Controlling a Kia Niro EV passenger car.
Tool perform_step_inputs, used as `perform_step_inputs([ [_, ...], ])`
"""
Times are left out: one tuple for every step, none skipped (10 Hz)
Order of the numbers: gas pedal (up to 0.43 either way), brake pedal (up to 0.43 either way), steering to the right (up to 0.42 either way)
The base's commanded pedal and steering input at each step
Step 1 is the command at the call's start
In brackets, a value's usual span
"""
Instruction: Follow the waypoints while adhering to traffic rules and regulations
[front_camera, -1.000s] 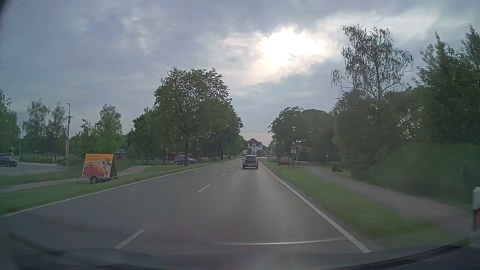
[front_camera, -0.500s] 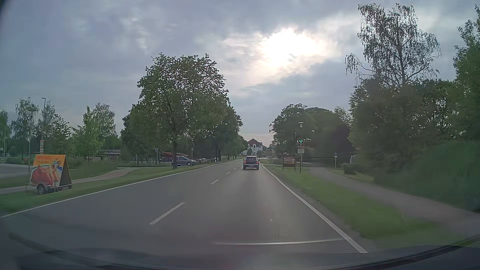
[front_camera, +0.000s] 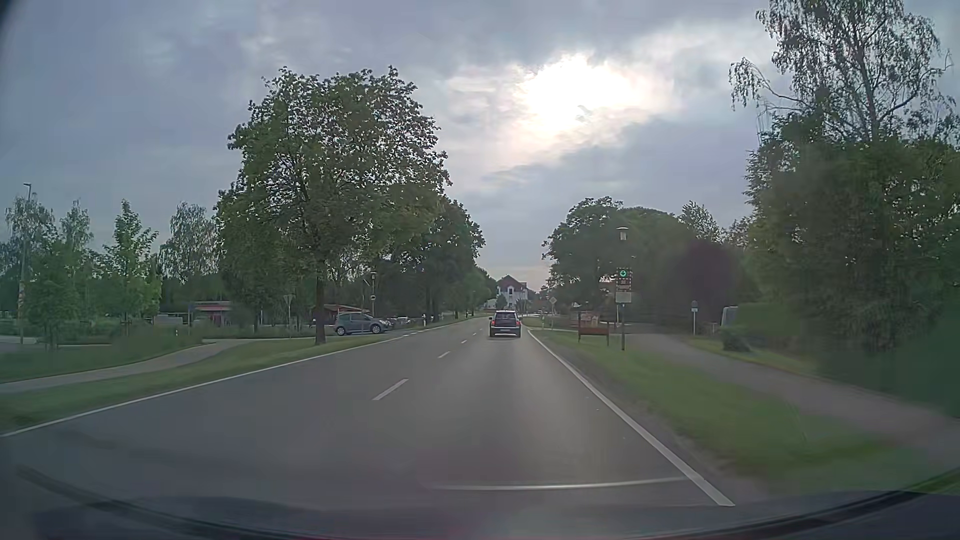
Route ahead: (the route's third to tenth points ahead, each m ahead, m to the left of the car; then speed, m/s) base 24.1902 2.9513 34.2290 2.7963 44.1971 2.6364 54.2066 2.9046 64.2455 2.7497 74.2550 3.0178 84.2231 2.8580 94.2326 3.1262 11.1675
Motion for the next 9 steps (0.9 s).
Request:
perform_step_inputs([
  [0.150, 0.000, -0.003],
  [0.150, 0.000, -0.003],
  [0.150, 0.000, -0.003],
  [0.138, 0.000, -0.003],
  [0.138, 0.000, -0.003],
  [0.138, 0.000, -0.003],
  [0.138, 0.000, -0.003],
  [0.138, 0.000, -0.003],
  [0.138, 0.000, -0.003],
])
